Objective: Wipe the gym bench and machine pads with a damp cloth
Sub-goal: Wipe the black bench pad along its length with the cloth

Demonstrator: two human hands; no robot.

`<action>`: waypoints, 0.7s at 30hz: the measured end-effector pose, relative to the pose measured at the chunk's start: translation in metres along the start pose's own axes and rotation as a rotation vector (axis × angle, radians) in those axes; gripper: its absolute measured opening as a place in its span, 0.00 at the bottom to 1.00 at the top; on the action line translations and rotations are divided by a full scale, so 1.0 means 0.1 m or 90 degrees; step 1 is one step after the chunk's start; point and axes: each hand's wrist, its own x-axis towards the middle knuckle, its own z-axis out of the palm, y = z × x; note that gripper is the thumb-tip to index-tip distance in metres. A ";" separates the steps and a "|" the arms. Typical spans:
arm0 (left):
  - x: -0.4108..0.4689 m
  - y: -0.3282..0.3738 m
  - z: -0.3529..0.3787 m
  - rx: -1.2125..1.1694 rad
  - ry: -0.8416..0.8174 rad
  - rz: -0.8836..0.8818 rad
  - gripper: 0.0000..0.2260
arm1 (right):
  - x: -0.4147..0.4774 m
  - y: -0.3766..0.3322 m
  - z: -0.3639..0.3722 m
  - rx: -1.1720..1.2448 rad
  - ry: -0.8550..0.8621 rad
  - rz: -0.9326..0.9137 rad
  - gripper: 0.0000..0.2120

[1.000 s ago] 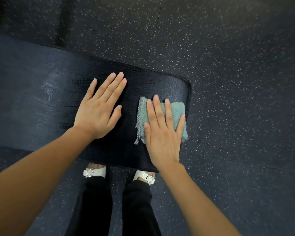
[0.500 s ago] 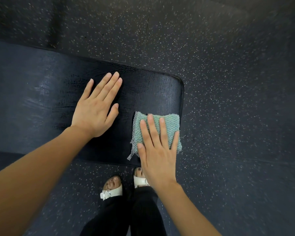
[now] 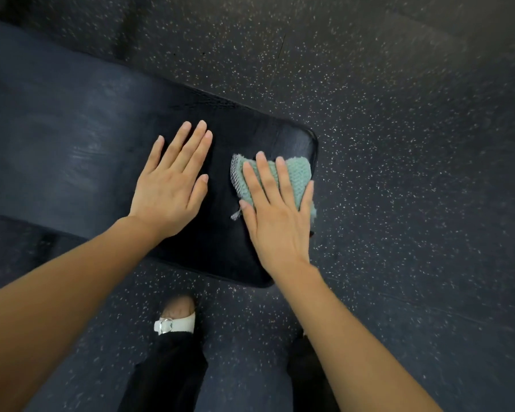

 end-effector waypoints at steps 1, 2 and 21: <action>-0.01 0.06 0.01 0.001 0.000 -0.007 0.27 | 0.02 0.08 -0.02 0.017 -0.002 -0.016 0.26; -0.02 0.13 0.02 0.004 0.001 -0.009 0.27 | 0.03 0.16 -0.03 0.037 0.000 -0.027 0.26; 0.41 0.80 0.12 0.033 -0.041 0.109 0.25 | -0.51 0.17 0.18 0.723 0.114 0.054 0.29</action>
